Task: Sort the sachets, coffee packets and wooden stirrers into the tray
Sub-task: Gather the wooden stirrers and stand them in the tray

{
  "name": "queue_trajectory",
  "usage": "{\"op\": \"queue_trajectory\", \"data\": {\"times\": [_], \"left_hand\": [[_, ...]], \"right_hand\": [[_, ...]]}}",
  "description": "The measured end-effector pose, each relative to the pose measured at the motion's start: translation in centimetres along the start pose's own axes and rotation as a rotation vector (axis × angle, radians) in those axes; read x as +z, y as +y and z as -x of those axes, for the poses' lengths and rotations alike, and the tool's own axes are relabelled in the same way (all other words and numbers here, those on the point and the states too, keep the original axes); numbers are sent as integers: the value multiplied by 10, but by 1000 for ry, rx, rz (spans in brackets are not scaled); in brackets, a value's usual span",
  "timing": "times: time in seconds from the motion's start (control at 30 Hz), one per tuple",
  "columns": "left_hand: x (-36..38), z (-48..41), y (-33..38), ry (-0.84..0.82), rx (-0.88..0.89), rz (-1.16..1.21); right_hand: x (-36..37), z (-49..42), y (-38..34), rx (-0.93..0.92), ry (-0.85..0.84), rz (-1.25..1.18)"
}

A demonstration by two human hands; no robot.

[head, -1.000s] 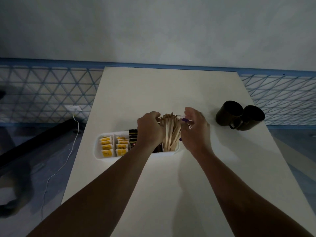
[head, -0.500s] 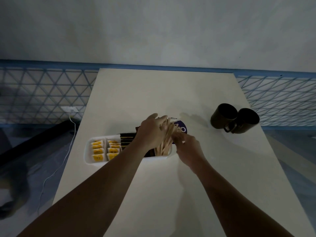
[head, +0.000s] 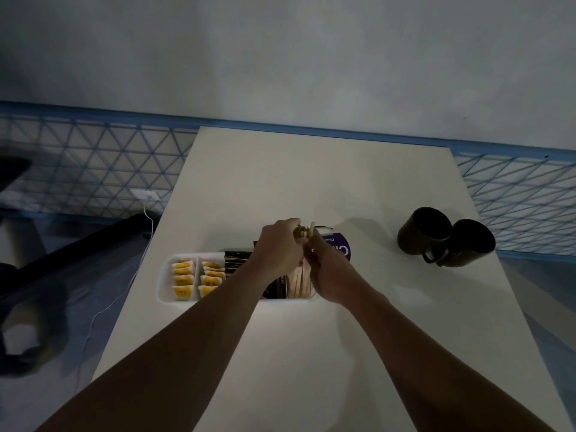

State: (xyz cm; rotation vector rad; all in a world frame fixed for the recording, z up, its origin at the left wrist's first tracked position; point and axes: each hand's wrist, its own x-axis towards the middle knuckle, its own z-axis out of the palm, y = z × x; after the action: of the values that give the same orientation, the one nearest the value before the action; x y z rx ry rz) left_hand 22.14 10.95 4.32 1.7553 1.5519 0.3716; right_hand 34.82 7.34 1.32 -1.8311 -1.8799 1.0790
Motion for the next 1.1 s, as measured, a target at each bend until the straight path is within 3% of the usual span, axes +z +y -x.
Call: {"op": "queue_trajectory", "data": {"times": [0.17,0.53,0.83,1.1], "left_hand": [[-1,-3,-8,71,21,86],[6,-13,-10,-15,223,1],[5,-6,-13,39,167,20],[-42,20,-19,260,82,107]], "right_hand": [[-5,-8,-4,-66,53,-25],[5,-3,15,-20,19,3],[5,0,23,50,9,-20],[0,5,26,77,-35,-117]]}}
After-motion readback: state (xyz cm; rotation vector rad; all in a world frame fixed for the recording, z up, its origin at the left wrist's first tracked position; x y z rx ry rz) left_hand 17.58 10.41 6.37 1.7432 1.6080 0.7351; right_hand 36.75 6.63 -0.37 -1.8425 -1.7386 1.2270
